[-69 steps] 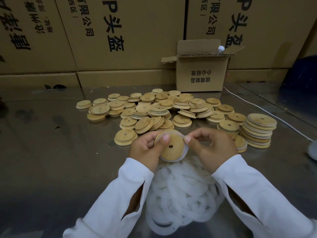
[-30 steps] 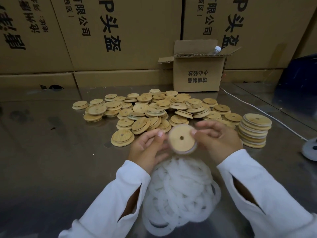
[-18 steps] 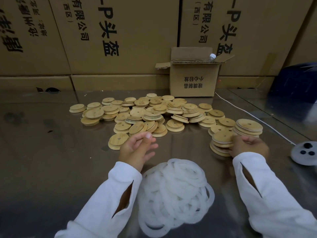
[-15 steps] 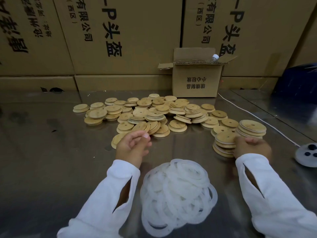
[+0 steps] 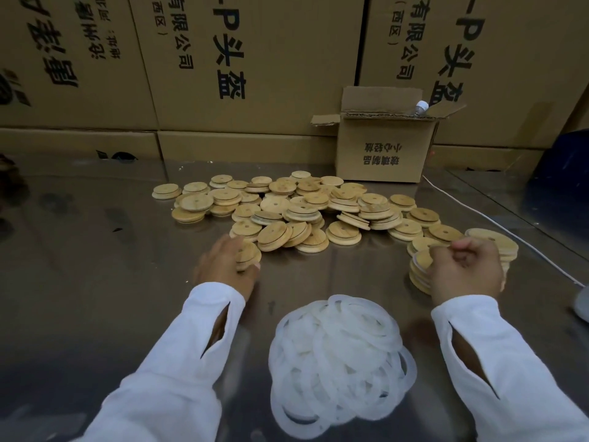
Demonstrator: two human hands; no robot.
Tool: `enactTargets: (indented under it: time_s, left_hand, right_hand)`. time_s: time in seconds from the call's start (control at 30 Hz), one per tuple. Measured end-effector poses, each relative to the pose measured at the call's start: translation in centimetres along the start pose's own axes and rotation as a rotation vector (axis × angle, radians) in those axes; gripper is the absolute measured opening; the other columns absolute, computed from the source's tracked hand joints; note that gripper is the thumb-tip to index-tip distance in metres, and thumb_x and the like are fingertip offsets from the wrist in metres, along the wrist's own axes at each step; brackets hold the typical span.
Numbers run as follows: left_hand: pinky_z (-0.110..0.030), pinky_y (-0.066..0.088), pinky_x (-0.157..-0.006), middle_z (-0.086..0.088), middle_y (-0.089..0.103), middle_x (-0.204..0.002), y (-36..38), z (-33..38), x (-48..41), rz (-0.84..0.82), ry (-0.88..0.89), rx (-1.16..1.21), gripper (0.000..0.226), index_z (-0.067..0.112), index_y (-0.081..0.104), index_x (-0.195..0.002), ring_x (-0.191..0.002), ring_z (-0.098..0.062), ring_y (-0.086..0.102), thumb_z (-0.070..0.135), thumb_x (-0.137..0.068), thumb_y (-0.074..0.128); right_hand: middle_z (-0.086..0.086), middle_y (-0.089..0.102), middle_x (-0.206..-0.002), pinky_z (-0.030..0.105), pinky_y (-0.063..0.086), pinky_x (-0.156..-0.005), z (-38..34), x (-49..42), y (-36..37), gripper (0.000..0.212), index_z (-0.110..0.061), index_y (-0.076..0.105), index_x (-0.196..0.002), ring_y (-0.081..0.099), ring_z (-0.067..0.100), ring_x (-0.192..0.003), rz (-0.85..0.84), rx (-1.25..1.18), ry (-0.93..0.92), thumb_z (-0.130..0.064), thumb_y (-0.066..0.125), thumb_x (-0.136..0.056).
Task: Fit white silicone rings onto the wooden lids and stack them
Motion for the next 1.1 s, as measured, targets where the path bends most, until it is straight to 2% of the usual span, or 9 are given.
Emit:
enactTargets:
  time_s: [0.13, 0.23, 0.3, 0.4, 0.57, 0.73, 0.9, 0.97, 1.1]
  left_hand:
    - [-0.043, 0.022, -0.112, 0.005, 0.031, -0.15, -0.2, 0.2, 0.2, -0.156, 0.027, -0.273, 0.048, 0.034, 0.04, -0.137, -0.136, -0.024, 0.03, 0.04, -0.09, 0.049]
    - [-0.038, 0.034, -0.102, 0.004, 0.052, -0.131, -0.7, 1.0, 0.2, -0.097, 0.068, -0.373, 0.037, 0.039, 0.053, -0.122, -0.118, -0.024, 0.048, 0.042, -0.086, 0.054]
    - [-0.035, 0.035, -0.095, 0.003, 0.055, -0.122, -1.0, 1.4, 0.4, -0.048, 0.054, -0.337, 0.037, 0.039, 0.057, -0.114, -0.112, -0.023, 0.051, 0.043, -0.078, 0.063]
    - [-0.036, 0.036, -0.097, 0.0, 0.051, -0.128, -0.7, 1.1, 0.7, -0.072, -0.003, -0.293, 0.059, 0.037, 0.047, -0.125, -0.119, -0.025, 0.046, 0.049, -0.072, 0.069]
    - [-0.037, 0.038, -0.097, 0.002, 0.056, -0.126, -0.7, 1.3, 1.0, -0.064, -0.03, -0.189, 0.069, 0.033, 0.038, -0.129, -0.116, -0.026, 0.051, 0.047, -0.071, 0.072]
    - [-0.027, 0.039, -0.09, 0.012, 0.057, -0.12, -0.4, 3.1, 2.4, 0.003, 0.167, 0.198, 0.074, 0.039, 0.041, -0.127, -0.111, -0.015, 0.049, 0.03, -0.065, 0.081]
    - [-0.005, 0.035, -0.09, 0.033, 0.047, -0.115, 0.0, 5.7, 4.7, -0.039, 0.563, 0.331, 0.07, 0.052, 0.04, -0.117, -0.111, 0.007, 0.044, 0.03, -0.064, 0.081]
    - [-0.009, 0.036, -0.094, 0.031, 0.046, -0.118, 0.0, 6.5, 5.5, -0.015, 0.707, 0.322, 0.065, 0.046, 0.041, -0.119, -0.113, 0.004, 0.046, 0.037, -0.065, 0.076]
    - [-0.024, 0.041, -0.095, 0.026, 0.046, -0.123, 0.3, 7.0, 6.0, -0.012, 0.81, 0.316, 0.063, 0.041, 0.043, -0.12, -0.116, -0.003, 0.048, 0.033, -0.066, 0.073]
  right_hand:
    - [-0.002, 0.051, -0.071, 0.04, 0.049, -0.078, 0.1, 0.2, 0.4, 0.019, -0.021, 0.049, -0.079, 0.059, 0.033, -0.079, -0.034, -0.02, 0.011, -0.006, 0.06, -0.079]
    - [-0.004, 0.052, -0.07, 0.04, 0.05, -0.076, 0.0, 0.3, 0.5, 0.03, -0.029, 0.045, -0.07, 0.058, 0.031, -0.072, -0.023, -0.046, 0.002, -0.005, 0.06, -0.079]
    - [-0.004, 0.052, -0.07, 0.039, 0.049, -0.074, 0.0, 0.4, 0.5, 0.03, -0.029, 0.046, -0.071, 0.056, 0.026, -0.064, -0.016, -0.048, -0.001, -0.004, 0.06, -0.079]
    - [-0.005, 0.051, -0.069, 0.038, 0.049, -0.071, 0.1, 0.2, 0.5, 0.027, -0.025, 0.047, -0.072, 0.053, 0.021, -0.058, -0.009, -0.058, -0.004, -0.003, 0.06, -0.079]
    - [-0.005, 0.051, -0.071, 0.033, 0.047, -0.069, 0.1, 0.5, 0.7, 0.028, -0.026, 0.046, -0.072, 0.055, 0.026, -0.067, -0.051, -0.059, -0.013, -0.003, 0.058, -0.08]
    - [-0.004, 0.051, -0.07, 0.022, 0.045, -0.056, -0.6, 1.9, 1.2, 0.029, -0.027, 0.047, -0.074, 0.053, 0.024, -0.063, -0.182, -0.111, -0.114, -0.001, 0.058, -0.081]
    - [-0.005, 0.059, -0.069, 0.023, 0.046, -0.07, -1.4, 3.5, 1.6, 0.022, -0.027, 0.051, -0.086, 0.056, 0.01, -0.068, -0.455, -0.17, -0.16, -0.009, 0.064, -0.081]
    - [-0.005, 0.065, -0.068, 0.017, 0.045, -0.074, -1.4, 3.9, 1.8, 0.021, -0.029, 0.054, -0.093, 0.061, 0.005, -0.073, -0.642, -0.141, -0.119, -0.015, 0.064, -0.08]
    - [0.0, 0.065, -0.061, 0.033, 0.048, -0.073, -1.4, 4.4, 1.9, 0.022, -0.023, 0.06, -0.092, 0.061, 0.015, -0.065, -0.799, -0.135, -0.085, -0.006, 0.064, -0.079]
Point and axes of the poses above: each hand's wrist, its own x-axis away from the middle knuckle, its own y-axis out of the palm, z = x × y, the point moved 1 cm from there along -x, towards the middle knuckle
